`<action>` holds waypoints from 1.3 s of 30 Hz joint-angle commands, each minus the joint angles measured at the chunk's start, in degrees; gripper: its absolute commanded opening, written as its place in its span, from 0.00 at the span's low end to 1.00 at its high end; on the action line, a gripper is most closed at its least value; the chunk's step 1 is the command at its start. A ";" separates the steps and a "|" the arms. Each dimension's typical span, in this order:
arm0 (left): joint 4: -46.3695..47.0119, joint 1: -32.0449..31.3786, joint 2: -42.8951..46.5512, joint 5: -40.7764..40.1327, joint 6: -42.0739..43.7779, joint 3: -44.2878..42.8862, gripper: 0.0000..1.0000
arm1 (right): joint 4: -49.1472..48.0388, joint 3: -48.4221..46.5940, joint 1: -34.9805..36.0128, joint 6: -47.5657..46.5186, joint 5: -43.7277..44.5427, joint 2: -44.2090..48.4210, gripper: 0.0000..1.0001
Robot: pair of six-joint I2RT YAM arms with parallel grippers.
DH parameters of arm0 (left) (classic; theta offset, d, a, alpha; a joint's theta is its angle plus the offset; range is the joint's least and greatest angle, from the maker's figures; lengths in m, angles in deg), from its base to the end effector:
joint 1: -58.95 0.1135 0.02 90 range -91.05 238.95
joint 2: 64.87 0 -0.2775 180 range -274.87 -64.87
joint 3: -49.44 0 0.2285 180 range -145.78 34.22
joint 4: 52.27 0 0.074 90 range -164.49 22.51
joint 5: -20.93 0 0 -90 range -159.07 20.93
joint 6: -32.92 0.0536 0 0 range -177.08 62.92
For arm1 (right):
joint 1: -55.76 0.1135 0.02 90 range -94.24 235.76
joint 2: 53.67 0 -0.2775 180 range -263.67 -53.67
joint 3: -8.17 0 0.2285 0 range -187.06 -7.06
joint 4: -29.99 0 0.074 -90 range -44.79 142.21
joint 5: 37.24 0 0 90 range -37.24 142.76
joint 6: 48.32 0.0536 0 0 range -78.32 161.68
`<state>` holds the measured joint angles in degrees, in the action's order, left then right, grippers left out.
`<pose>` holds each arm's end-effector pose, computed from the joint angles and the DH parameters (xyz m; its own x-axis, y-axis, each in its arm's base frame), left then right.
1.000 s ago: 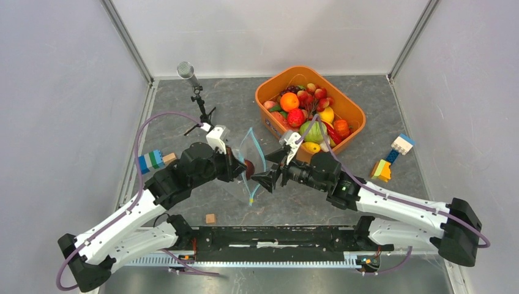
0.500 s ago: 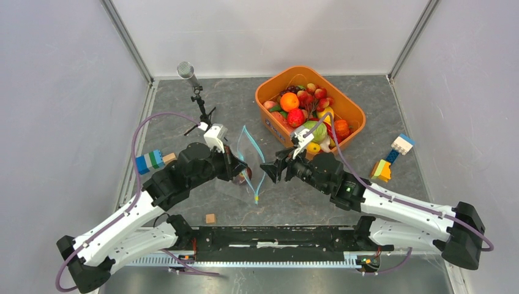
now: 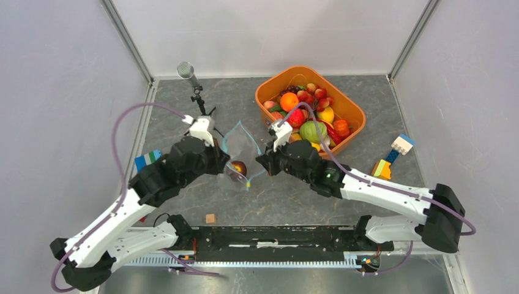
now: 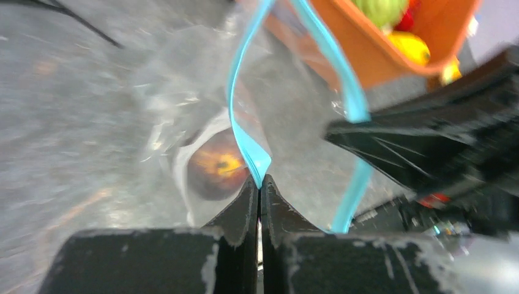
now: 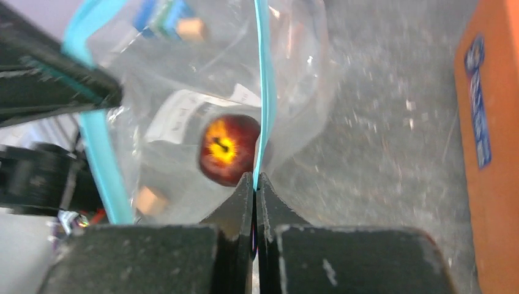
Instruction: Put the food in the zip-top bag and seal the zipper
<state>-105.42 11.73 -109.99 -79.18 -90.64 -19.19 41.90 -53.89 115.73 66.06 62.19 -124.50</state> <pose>0.1046 -0.0992 0.3386 -0.6221 -0.1291 -0.7723 0.3301 0.8512 -0.4081 0.1444 0.2323 0.2960 -0.4819 -0.0199 -0.8760 -0.6351 0.6967 0.3335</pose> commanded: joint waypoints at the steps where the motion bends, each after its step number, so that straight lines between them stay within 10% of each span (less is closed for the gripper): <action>1: -19.70 0.02 -1.86 -27.28 3.73 -16.59 0.02 | -1.83 -9.76 0.33 -5.32 -3.87 5.07 0.00; 7: -33.88 -0.02 -13.11 -15.15 7.13 -33.16 0.02 | 26.19 -33.40 0.96 -9.62 1.79 -10.66 0.00; 11: -29.44 -0.06 -11.51 4.34 10.79 -33.11 0.02 | 2.60 -19.65 2.53 -8.94 -13.90 -1.92 0.00; 18: -38.10 -0.06 -11.48 8.59 6.93 -40.02 0.02 | 16.84 -29.48 1.20 -14.09 -26.23 -9.88 0.01; 29: -26.17 0.31 -15.37 -7.76 0.39 -11.34 0.02 | 19.80 -25.61 -7.46 -10.73 -10.57 -23.91 0.04; 39: -19.45 1.86 -13.09 -16.80 2.04 -11.12 0.02 | 16.42 -23.93 -7.99 -14.54 -4.87 -18.43 0.10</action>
<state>-129.60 12.97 -127.80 -91.64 -88.50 -26.34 63.62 -78.58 107.94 53.17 52.36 -150.11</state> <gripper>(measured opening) 0.040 0.092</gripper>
